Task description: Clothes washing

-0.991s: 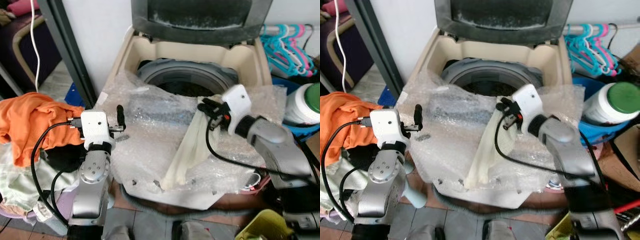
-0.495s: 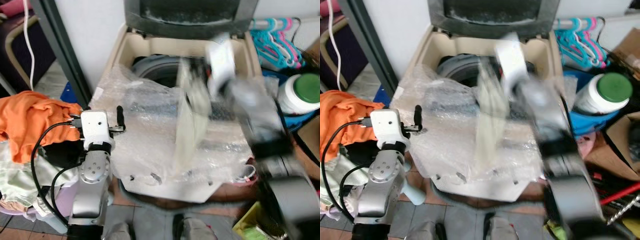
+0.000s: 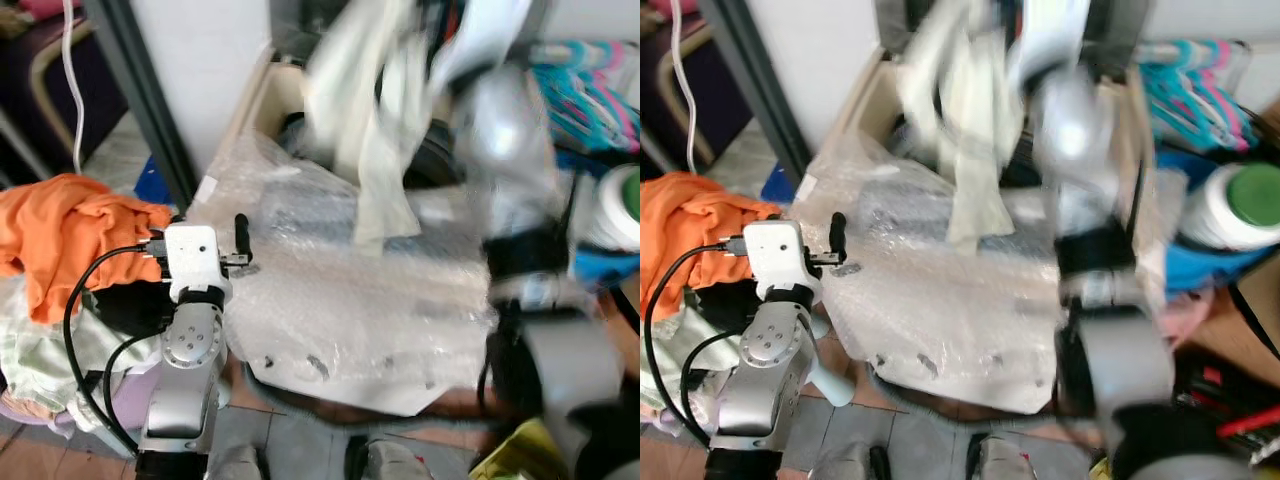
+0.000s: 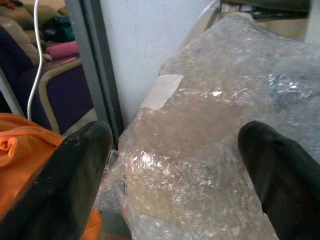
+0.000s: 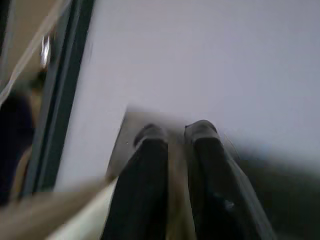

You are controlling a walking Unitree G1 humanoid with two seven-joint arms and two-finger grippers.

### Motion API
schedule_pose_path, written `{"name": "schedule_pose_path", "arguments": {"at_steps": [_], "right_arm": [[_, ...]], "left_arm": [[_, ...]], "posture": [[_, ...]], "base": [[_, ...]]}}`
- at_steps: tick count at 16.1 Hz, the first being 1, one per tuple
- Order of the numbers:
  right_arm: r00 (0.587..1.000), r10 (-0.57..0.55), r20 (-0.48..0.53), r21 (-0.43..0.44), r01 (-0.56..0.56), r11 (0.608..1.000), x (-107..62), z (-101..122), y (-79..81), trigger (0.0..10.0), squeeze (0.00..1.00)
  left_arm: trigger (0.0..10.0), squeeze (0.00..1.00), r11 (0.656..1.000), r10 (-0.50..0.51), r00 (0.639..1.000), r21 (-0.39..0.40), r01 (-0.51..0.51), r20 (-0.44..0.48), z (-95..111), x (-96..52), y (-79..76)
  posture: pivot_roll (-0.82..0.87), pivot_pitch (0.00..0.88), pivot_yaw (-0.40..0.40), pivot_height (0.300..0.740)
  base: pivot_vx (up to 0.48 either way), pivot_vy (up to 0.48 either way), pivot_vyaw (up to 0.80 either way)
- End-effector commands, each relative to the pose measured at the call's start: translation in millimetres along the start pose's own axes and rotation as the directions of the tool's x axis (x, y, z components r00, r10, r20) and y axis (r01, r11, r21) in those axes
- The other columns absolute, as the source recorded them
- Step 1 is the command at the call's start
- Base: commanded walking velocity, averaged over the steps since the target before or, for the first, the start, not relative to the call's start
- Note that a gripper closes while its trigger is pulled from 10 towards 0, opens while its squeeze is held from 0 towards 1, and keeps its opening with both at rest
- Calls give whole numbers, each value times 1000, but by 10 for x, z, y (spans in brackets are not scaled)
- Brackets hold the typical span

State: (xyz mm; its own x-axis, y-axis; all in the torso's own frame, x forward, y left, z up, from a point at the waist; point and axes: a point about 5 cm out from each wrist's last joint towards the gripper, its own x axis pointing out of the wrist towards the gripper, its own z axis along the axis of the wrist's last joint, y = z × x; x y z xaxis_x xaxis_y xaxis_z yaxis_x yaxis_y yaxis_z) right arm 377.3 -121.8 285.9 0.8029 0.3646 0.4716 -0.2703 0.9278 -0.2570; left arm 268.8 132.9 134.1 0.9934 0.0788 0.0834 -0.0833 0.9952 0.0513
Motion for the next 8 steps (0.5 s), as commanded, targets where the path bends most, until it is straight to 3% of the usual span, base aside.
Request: {"name": "schedule_pose_path", "arguments": {"at_steps": [1,5,7,8], "right_arm": [[1000,2,16,-6,-2,1000,-58,32,-19,10000,1000],[998,-23,-54,-22,22,1000,-518,-90,-131,10000,1000],[990,115,-82,42,-112,993,-730,-63,-32,10000,1000],[987,136,-85,48,-132,990,-754,-57,-17,10000,1000]], "left_arm": [[10000,0,1000,24,1000,9,-24,-15,-26,-8,48],[10000,0,1000,7,1000,5,-7,-12,-25,22,17],[10000,0,1000,9,1000,10,-9,-12,-30,35,25],[10000,0,1000,9,1000,10,-9,-12,-30,37,27]], "posture": [[-37,57,8,740],[-59,53,24,740],[-64,48,30,740],[-64,48,30,740]], "base": [[0,0,0],[0,0,0],[0,0,0],[0,0,0]]}}
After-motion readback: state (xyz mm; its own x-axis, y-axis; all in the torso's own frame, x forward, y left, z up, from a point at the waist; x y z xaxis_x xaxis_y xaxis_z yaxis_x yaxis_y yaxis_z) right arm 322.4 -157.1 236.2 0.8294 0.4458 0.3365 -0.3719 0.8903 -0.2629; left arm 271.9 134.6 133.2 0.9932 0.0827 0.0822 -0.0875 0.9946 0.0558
